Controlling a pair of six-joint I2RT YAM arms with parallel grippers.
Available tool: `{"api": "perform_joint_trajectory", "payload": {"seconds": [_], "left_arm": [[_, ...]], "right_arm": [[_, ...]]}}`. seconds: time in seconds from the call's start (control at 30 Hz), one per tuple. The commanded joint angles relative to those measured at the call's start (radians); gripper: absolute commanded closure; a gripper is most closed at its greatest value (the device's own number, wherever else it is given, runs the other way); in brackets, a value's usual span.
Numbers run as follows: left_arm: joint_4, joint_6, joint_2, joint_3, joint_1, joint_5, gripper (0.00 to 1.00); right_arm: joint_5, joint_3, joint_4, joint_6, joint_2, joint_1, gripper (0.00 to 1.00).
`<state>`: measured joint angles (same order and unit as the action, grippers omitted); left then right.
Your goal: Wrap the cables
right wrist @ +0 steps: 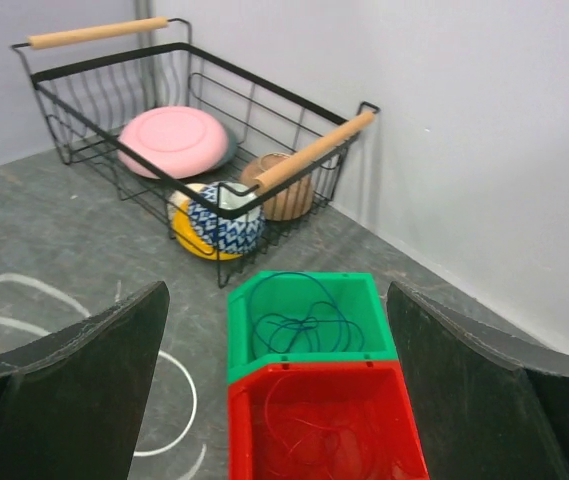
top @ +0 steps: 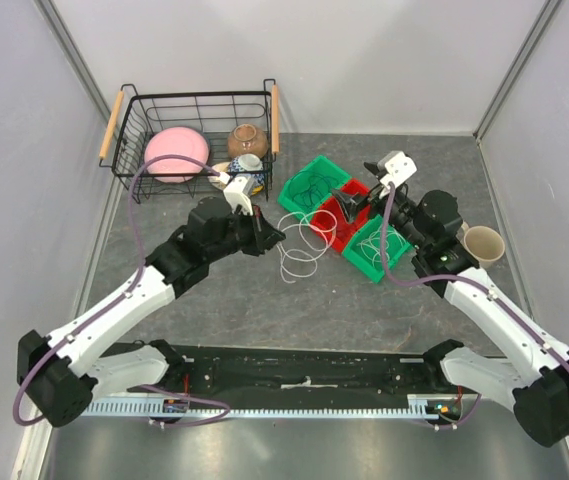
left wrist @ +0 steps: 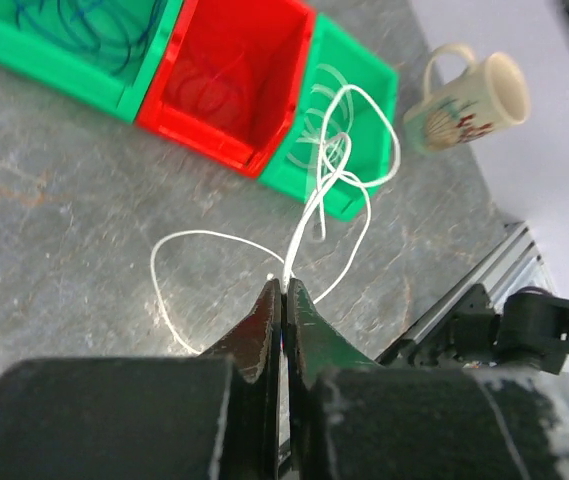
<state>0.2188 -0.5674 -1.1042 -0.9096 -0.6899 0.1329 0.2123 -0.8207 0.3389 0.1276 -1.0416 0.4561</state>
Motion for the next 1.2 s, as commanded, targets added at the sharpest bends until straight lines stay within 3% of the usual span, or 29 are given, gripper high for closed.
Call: {"api": "perform_joint_trajectory", "payload": {"seconds": [0.0,0.1,0.3,0.67,0.77,0.97,1.17], "left_arm": [[-0.070,0.086,0.088,-0.037,-0.003,-0.029,0.98],[-0.090,0.106,0.112,-0.063,-0.003,-0.052,0.98],[-0.167,0.123,0.072,-0.133,-0.003,-0.036,0.98],[-0.214,0.109,-0.270,-0.429,-0.008,0.135,0.98],[-0.214,0.086,-0.338,-0.511,-0.020,0.162,0.98],[-0.234,0.066,-0.503,-0.652,-0.103,0.094,0.98],[-0.242,0.055,-0.664,-0.755,-0.160,0.033,0.98]], "right_arm": [[0.122,0.017,-0.012,-0.031,0.044,0.003,0.02],[0.079,0.025,0.018,-0.080,0.075,0.003,0.02],[-0.197,0.104,0.161,-0.201,0.175,0.003,0.02],[-0.445,0.130,0.107,-0.243,0.278,0.004,0.02],[-0.577,0.162,0.126,-0.272,0.327,0.003,0.02],[-0.844,0.227,0.146,-0.302,0.434,0.003,0.02],[-0.898,0.258,0.166,-0.287,0.497,0.003,0.02]]}}
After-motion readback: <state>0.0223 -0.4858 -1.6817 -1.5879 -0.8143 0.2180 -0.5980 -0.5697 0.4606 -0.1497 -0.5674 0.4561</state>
